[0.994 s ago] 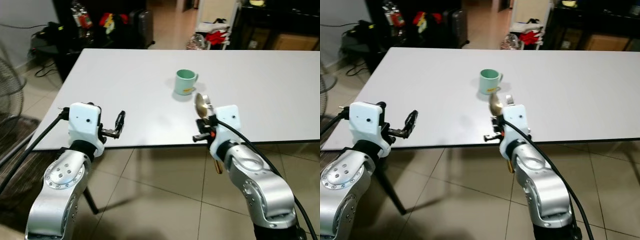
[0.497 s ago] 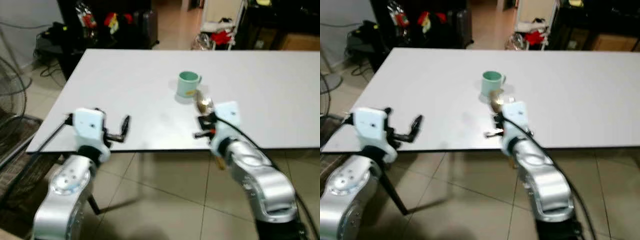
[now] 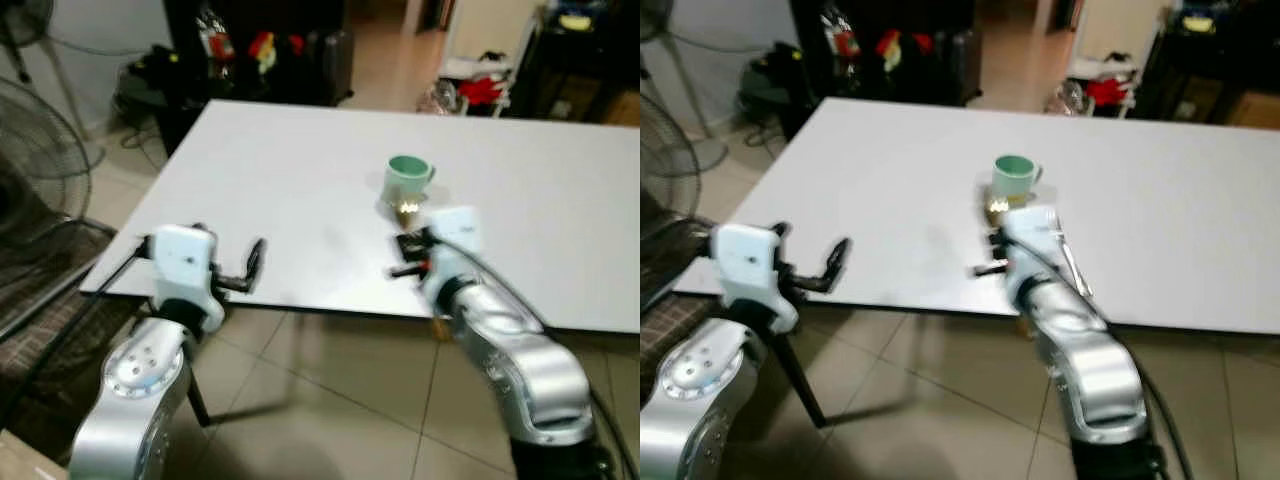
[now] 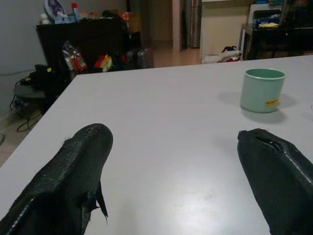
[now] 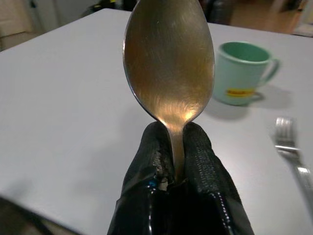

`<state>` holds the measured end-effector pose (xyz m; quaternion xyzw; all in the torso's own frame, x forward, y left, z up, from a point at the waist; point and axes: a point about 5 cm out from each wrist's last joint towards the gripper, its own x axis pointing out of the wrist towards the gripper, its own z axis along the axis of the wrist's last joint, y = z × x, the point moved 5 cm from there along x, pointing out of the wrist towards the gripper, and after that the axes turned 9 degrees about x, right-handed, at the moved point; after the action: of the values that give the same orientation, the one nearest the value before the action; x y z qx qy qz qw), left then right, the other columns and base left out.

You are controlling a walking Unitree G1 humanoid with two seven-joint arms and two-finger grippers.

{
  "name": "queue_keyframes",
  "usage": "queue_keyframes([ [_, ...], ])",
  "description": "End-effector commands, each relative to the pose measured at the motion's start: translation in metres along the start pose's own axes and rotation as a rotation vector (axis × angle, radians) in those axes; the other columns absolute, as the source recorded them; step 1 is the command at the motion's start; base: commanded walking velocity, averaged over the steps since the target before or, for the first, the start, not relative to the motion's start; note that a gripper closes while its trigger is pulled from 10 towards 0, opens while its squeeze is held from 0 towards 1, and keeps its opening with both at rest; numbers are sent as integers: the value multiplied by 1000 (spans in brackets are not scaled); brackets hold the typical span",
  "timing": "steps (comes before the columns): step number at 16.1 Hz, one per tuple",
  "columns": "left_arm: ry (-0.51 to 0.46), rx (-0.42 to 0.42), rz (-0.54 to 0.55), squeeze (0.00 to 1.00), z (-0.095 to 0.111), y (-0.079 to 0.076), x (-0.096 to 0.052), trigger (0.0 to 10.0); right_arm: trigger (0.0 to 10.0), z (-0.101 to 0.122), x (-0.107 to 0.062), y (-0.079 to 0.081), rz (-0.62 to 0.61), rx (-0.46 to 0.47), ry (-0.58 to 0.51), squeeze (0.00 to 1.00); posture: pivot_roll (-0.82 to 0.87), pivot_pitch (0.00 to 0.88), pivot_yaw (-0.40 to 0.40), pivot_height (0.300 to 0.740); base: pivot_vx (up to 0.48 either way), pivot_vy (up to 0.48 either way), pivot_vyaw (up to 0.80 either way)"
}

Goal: Setting the table

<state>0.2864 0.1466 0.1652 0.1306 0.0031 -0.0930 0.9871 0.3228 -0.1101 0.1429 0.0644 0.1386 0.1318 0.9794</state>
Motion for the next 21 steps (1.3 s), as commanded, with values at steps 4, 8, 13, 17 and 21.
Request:
queue_keyframes([
  [4,-6,31,6,0,1,6,1,10000,10000,-2,3,11,27,1,4,0,-89,0,-21,740,244,0,0],
  [8,-9,36,1,0,1,5,2,10000,10000,-2,5,11,26,4,9,0,-89,0,-22,740,244,0,0],
  [13,-14,34,-4,0,1,3,4,10000,10000,-3,4,6,11,19,21,0,-93,0,-23,740,243,0,-320],
  [17,-21,26,-12,0,2,-1,5,10000,10000,-6,0,-5,-29,14,39,0,-101,0,-24,740,248,0,0],
  [21,-20,16,-19,0,0,-4,5,10000,10000,-5,-9,-23,-71,-10,49,0,-112,0,-29,740,282,0,-800],
])
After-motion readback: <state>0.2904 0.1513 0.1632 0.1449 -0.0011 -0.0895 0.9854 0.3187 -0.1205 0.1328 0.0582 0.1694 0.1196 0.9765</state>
